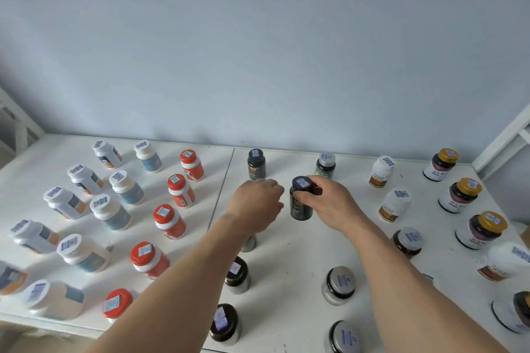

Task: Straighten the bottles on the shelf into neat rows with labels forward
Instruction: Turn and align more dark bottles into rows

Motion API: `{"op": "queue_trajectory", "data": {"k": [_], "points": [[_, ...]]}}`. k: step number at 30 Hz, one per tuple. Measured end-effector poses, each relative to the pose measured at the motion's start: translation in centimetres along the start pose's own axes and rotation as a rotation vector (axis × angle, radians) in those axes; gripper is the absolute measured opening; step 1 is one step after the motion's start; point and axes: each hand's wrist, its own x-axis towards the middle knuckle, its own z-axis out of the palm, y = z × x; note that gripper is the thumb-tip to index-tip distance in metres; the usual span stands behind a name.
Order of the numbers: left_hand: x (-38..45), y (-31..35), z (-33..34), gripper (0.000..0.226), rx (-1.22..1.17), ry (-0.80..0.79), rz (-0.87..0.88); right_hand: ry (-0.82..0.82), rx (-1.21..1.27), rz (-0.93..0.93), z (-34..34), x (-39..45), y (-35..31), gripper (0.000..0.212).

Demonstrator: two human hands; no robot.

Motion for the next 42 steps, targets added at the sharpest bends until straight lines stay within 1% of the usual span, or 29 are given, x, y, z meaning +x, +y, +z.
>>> {"op": "queue_trajectory", "data": {"k": [2,5,9,12,20,27,33,37,38,42], "points": [[0.0,-1.7,-0.2,0.025,-0.008,0.007,0.000,-0.001,-0.005,0.014,1.3,0.9,-0.7,0.018],[0.1,-4.3,-0.1,0.027,-0.030,0.014,-0.011,0.008,-0.012,0.031,3.4,2.4,-1.2,0.028],[0.1,-7.1,0.5,0.030,-0.054,-0.004,-0.024,0.007,-0.022,0.049,5.4,3.8,-2.0,0.024],[0.1,-8.5,1.0,0.030,-0.071,-0.006,-0.029,0.009,0.002,0.071,6.9,4.6,-2.3,0.027],[-0.2,-10.7,1.7,0.033,-0.091,-0.042,-0.052,-0.040,0.078,0.110,9.9,6.1,-2.4,0.020],[-0.9,-11.2,2.2,0.034,-0.107,-0.058,-0.062,-0.052,0.097,0.149,11.5,6.0,-1.8,0.034],[-1.6,-10.8,1.7,0.035,-0.129,-0.033,-0.051,-0.057,0.071,0.161,11.4,5.6,-2.1,0.041],[-1.6,-10.1,1.1,0.031,-0.146,0.035,-0.033,-0.071,0.050,0.172,10.0,5.0,-2.8,0.065],[-1.4,-9.8,0.9,0.029,-0.143,0.059,-0.024,-0.074,0.039,0.172,9.4,4.9,-3.1,0.067],[-0.5,-7.7,0.1,0.024,-0.132,0.095,0.036,-0.028,-0.071,0.136,5.7,4.5,-3.7,0.056]]}}
